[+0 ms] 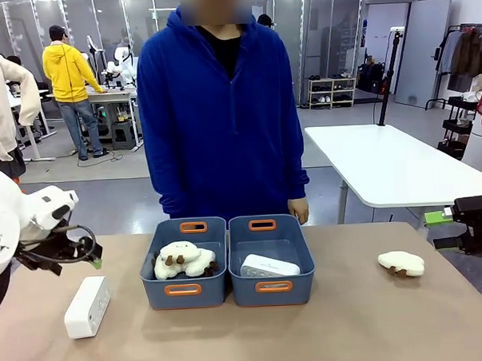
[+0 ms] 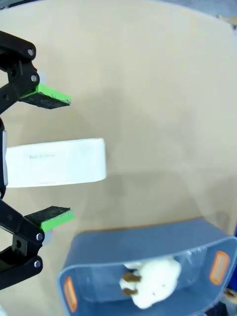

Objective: Sort the digital clocks into the basket.
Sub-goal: Pick up the Digital clock from the table and place it into the empty Plastic storage basket.

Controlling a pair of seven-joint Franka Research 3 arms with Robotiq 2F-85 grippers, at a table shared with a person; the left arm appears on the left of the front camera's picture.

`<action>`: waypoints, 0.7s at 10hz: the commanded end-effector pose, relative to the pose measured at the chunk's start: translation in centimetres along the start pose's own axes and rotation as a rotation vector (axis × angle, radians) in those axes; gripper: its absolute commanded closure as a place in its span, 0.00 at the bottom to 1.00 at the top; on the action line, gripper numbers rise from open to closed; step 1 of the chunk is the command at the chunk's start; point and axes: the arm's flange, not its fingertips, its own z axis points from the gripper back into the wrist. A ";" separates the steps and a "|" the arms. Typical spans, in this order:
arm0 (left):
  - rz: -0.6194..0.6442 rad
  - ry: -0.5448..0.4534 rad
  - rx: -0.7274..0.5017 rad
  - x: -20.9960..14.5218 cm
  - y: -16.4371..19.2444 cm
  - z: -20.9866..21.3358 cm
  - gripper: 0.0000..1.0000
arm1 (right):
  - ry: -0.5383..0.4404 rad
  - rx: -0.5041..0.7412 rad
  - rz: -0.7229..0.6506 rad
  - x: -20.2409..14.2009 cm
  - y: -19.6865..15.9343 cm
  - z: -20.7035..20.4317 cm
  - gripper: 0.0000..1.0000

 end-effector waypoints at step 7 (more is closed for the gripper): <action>-0.003 0.202 0.104 -3.3 -1.6 -4.3 0.35 | 0.013 -0.004 0.003 0.1 0.0 0.1 0.00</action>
